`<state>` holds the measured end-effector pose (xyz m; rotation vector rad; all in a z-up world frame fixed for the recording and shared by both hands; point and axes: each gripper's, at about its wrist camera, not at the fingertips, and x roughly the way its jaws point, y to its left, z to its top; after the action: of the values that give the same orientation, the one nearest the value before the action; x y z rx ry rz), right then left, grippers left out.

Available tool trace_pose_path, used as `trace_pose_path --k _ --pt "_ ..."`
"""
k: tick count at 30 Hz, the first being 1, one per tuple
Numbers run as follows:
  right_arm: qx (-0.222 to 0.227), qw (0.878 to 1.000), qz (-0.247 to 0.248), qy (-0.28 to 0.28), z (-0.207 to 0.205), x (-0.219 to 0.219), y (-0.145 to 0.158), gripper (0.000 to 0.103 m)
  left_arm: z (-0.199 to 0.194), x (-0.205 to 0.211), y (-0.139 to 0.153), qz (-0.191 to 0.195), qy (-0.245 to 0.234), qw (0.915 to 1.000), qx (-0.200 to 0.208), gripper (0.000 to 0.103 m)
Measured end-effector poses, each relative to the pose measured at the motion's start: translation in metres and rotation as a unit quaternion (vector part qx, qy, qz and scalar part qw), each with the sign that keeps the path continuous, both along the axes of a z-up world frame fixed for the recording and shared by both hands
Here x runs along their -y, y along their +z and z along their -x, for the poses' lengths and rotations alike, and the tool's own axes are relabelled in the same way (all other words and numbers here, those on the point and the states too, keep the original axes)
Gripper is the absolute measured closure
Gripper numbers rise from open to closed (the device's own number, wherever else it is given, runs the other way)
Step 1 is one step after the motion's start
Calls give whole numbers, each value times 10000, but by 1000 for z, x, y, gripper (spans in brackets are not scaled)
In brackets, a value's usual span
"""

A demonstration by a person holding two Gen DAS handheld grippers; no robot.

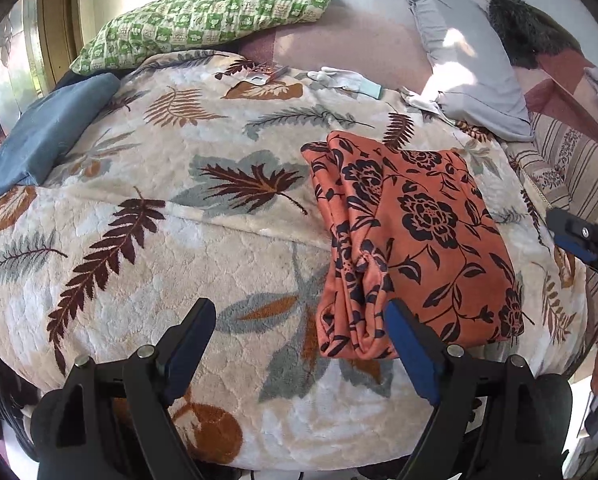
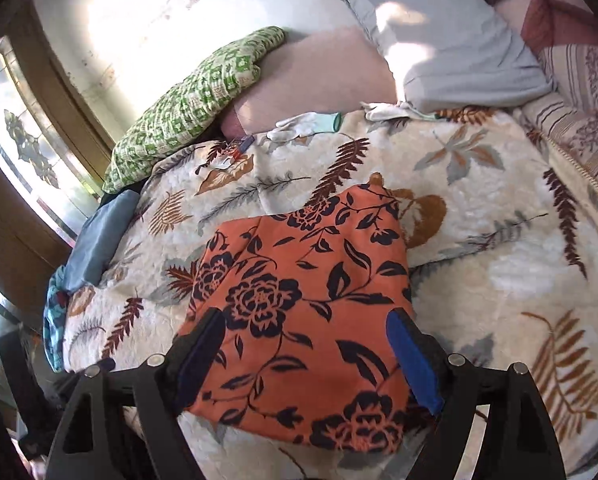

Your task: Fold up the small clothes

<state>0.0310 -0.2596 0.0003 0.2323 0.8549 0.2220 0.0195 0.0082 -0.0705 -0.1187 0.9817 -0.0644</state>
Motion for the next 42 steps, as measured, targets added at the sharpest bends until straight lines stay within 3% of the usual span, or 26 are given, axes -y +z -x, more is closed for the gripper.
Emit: trace_pose_path --k 8,13,18,30,42 --pt "-52 9983 576 106 69 -8 -14 18 14 26 12 -536 -153 9984 -102 16" --pt "-207 9970 747 39 88 -11 -16 18 22 36 23 -538 -202 9983 -78 13" --pt "-464 9931 1077 -93 96 -12 -14 18 30 48 33 -576 -187 9982 34 13" --pt "-585 9902 1239 -259 102 -20 -11 18 44 59 57 -438 -258 9980 371 13" --pt "-563 9887 1353 -323 93 -17 -6 18 31 65 62 -203 -345 9986 358 13"
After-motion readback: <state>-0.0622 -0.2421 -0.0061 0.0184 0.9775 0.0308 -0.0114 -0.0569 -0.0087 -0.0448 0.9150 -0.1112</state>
